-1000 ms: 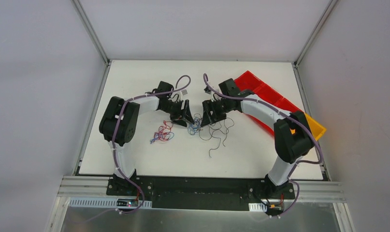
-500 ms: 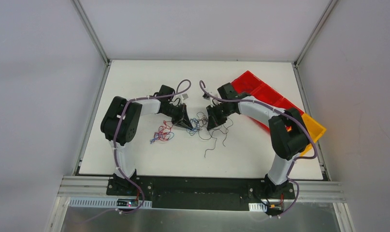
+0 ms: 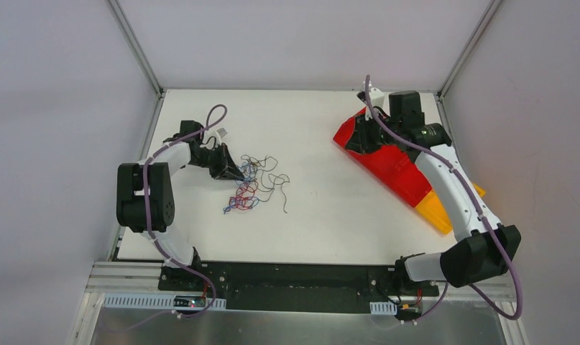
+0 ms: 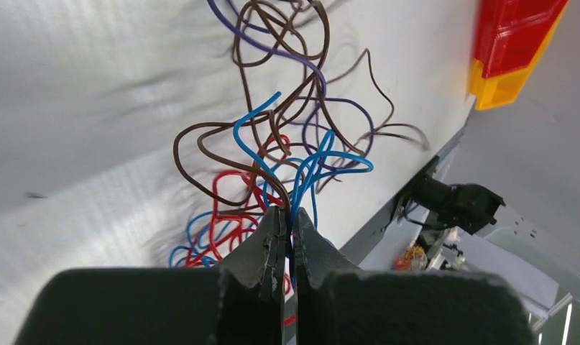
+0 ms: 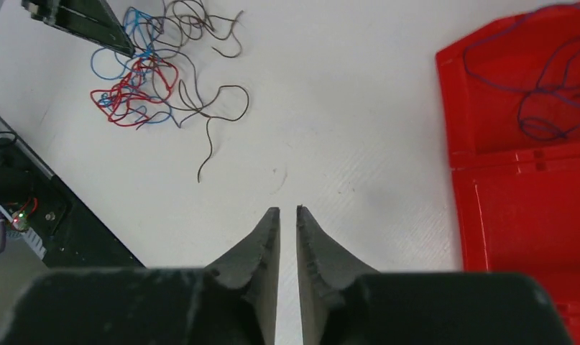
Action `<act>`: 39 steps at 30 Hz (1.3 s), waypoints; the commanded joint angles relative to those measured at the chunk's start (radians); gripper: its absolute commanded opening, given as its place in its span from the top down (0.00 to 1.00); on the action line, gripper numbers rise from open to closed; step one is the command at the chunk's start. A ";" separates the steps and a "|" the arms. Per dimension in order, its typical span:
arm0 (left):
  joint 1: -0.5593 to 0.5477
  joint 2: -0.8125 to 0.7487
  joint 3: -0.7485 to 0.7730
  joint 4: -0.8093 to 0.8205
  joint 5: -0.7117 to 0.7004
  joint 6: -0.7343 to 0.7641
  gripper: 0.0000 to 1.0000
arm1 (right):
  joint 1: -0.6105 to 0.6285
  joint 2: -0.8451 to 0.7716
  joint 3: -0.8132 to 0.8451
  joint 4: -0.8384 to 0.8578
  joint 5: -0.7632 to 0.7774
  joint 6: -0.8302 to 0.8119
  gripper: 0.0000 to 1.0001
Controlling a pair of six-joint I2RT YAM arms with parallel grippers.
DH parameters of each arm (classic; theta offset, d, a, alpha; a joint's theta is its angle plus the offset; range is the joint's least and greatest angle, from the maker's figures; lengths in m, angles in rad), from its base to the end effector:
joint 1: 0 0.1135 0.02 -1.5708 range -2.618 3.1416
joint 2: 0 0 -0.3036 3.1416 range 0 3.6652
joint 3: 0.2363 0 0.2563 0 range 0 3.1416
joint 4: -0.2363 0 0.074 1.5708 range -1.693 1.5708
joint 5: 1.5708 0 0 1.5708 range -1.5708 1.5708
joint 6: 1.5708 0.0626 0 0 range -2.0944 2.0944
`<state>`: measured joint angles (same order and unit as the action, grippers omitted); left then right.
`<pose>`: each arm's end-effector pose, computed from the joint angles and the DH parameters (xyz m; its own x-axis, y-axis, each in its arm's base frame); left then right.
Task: Untangle the cables
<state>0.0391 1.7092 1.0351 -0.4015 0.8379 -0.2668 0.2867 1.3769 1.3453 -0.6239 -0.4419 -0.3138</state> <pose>0.3506 -0.0328 0.2036 -0.9342 -0.2131 -0.2860 0.0834 0.6491 -0.7561 0.2955 0.1150 0.3839 -0.3768 -0.4020 -0.8345 -0.7329 0.6803 0.0033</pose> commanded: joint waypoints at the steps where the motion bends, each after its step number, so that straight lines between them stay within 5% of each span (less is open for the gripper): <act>1: -0.070 -0.033 0.038 -0.079 0.123 0.053 1.00 | 0.061 0.017 0.027 -0.078 -0.125 -0.001 0.67; 3: -0.117 -0.059 0.062 -0.079 0.143 0.058 1.00 | 0.113 0.020 -0.001 0.003 -0.136 0.037 0.49; 5: -0.162 -0.083 0.079 -0.079 0.155 0.061 1.00 | 0.196 0.032 -0.029 0.092 -0.135 0.064 0.44; 19: -0.351 -0.164 0.140 -0.067 0.159 0.009 1.00 | 0.387 0.278 0.062 0.402 -0.184 0.312 0.41; 24: -0.360 -0.179 0.143 -0.049 0.185 -0.012 1.00 | 0.402 0.321 0.064 0.395 -0.076 0.285 0.57; 28: -0.357 -0.201 0.133 -0.048 0.185 -0.027 1.00 | 0.401 0.321 0.071 0.345 -0.016 0.216 1.00; 39: -0.200 -0.285 0.070 -0.151 0.162 0.048 1.00 | 0.254 0.150 -0.071 0.298 0.279 0.001 1.00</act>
<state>-0.2222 1.4895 1.1152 -0.4084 0.9928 -0.2962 0.6708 1.6176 1.3106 -0.2729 -0.4080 -0.1890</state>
